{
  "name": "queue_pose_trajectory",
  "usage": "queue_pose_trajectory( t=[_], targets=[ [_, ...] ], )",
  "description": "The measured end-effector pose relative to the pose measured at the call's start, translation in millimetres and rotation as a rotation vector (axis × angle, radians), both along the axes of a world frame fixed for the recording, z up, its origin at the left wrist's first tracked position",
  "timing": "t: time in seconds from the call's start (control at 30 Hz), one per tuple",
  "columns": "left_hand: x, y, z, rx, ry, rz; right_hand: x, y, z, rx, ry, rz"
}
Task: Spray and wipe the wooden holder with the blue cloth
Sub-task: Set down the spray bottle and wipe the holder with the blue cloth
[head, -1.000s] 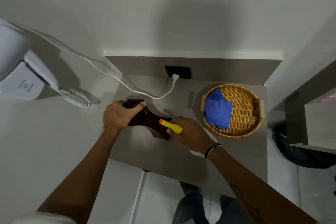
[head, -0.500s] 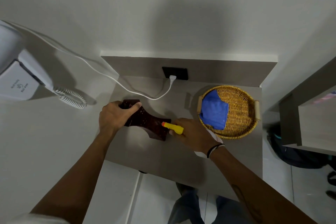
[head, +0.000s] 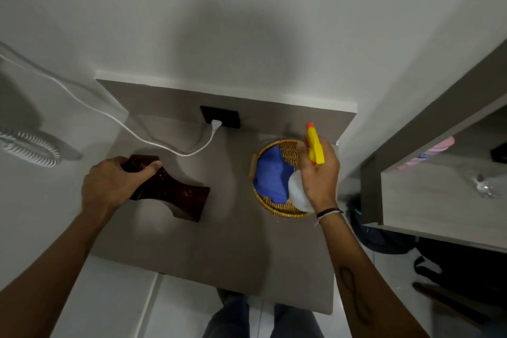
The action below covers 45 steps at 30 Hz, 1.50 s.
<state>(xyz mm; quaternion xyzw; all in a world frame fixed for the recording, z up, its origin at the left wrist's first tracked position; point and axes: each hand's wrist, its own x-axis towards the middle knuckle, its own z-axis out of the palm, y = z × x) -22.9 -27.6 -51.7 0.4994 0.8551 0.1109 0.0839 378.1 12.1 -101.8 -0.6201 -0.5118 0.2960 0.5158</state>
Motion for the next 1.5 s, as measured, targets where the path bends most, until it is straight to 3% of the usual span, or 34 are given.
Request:
queue_pose_trajectory(
  t=[0.23,0.4,0.5,0.67,0.8,0.87,0.93,1.03,1.13,1.27,1.5],
  targets=[
    [2,-7,3,0.002,-0.023,-0.017,2,21,-49,-0.037,-0.118,-0.002],
    [4,-9,6,-0.011,-0.022,-0.030,5,18,-70,-0.027,-0.069,-0.134],
    [7,-8,8,-0.007,-0.020,-0.041,8,10,-73,-0.121,0.013,-0.143],
    [11,-7,11,0.007,-0.016,-0.051,4,-26,-73,-0.216,0.124,-0.157],
    [12,-10,9,0.043,0.000,-0.075,-24,-85,-82,-0.183,0.063,-0.318],
    [13,-11,7,0.041,0.011,-0.085,-45,-113,-82,-0.187,0.057,-0.271],
    [14,-11,7,0.048,0.013,-0.084,-60,-124,-80,-0.123,-0.078,-0.056],
    [14,-11,7,0.039,0.020,-0.087,-68,-87,-85,0.008,-0.603,0.349],
    [14,-13,6,0.030,0.030,-0.076,-68,-34,-78,-0.140,-0.947,0.490],
    [15,-15,2,0.035,0.024,-0.074,-60,6,-86,-0.398,-1.158,0.671],
    [14,-12,1,0.004,0.045,-0.096,-58,25,-102,-0.517,-1.269,0.811]
  ],
)
